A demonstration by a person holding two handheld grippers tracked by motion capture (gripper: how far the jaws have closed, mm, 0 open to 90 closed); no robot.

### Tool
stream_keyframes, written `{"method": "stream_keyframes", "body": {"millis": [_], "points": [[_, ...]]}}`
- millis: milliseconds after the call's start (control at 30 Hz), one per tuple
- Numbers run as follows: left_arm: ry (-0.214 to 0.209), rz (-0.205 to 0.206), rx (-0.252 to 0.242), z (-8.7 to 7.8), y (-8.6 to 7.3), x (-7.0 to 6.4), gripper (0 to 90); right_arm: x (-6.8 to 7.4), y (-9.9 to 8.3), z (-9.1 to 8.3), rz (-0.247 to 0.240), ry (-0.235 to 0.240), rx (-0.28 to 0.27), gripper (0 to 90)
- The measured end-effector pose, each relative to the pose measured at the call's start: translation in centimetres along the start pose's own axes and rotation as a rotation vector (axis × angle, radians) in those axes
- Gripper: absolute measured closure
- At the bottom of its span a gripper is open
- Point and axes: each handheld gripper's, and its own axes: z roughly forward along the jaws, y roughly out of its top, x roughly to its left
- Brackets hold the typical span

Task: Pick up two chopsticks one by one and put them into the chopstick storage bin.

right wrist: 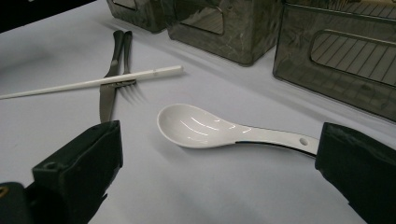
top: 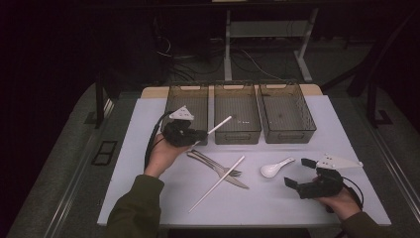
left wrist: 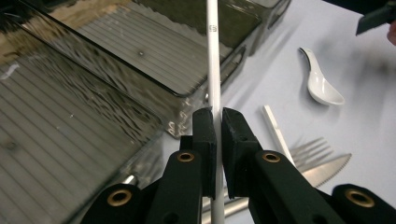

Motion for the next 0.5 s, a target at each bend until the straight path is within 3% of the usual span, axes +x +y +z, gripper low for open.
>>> {"method": "stream_keyframes", "body": {"millis": [500], "points": [[0.065, -0.02, -0.012, -0.4, 2.5, 3.1, 83.6, 0.0, 0.0, -0.1, 0.003, -0.002, -0.004, 0.9]]}}
